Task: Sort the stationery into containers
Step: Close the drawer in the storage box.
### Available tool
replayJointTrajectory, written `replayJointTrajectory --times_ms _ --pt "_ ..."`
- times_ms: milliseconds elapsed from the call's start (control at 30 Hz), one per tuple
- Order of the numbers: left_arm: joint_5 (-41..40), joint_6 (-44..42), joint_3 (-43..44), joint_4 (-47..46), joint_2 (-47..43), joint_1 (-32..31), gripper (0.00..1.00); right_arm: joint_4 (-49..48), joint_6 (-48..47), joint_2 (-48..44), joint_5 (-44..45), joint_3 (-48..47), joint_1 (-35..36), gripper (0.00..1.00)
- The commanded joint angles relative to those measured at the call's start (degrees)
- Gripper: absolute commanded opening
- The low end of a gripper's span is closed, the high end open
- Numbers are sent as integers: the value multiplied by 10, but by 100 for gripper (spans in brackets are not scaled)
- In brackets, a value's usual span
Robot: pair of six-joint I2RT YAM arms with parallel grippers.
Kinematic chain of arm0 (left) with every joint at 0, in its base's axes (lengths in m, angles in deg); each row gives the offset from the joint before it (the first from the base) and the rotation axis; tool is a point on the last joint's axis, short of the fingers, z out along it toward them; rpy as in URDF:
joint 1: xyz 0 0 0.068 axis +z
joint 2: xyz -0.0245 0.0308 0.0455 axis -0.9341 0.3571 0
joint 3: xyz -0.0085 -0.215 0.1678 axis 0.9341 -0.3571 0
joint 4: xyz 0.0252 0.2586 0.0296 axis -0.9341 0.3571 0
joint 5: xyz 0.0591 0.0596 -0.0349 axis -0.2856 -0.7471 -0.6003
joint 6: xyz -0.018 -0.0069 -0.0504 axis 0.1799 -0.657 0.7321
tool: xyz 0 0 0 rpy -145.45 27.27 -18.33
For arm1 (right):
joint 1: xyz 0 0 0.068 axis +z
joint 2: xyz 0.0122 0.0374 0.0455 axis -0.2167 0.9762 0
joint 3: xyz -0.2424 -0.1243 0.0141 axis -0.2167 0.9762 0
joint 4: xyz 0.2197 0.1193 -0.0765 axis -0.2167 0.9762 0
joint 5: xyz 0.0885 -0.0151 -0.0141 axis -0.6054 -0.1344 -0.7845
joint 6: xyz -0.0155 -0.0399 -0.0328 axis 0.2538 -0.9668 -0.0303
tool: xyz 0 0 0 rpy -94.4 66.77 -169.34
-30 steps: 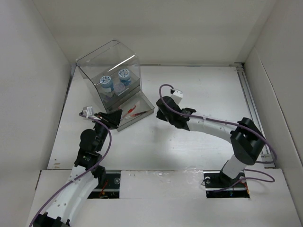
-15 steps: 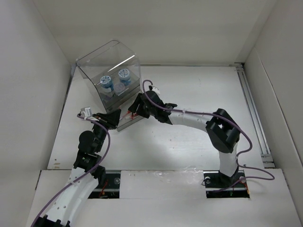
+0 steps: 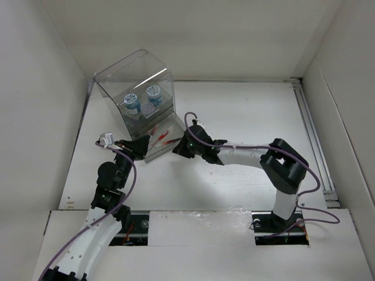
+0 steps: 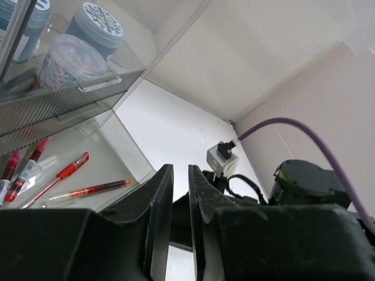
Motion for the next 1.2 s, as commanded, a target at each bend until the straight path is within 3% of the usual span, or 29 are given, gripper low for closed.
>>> replayJointTrajectory --times_ms 0,667,833,1167 --pt "1 1 -3 -24 -9 -3 14 -68 -9 -10 -5 11 6 0" --pt "1 1 -3 -24 -9 -3 14 -63 -18 118 -39 -110 -46 0" --pt "1 1 -3 -24 -9 -3 14 -122 -18 124 -51 -121 -63 0" --pt "-4 1 -3 -24 -9 -3 14 -134 6 201 -100 -197 -63 0"
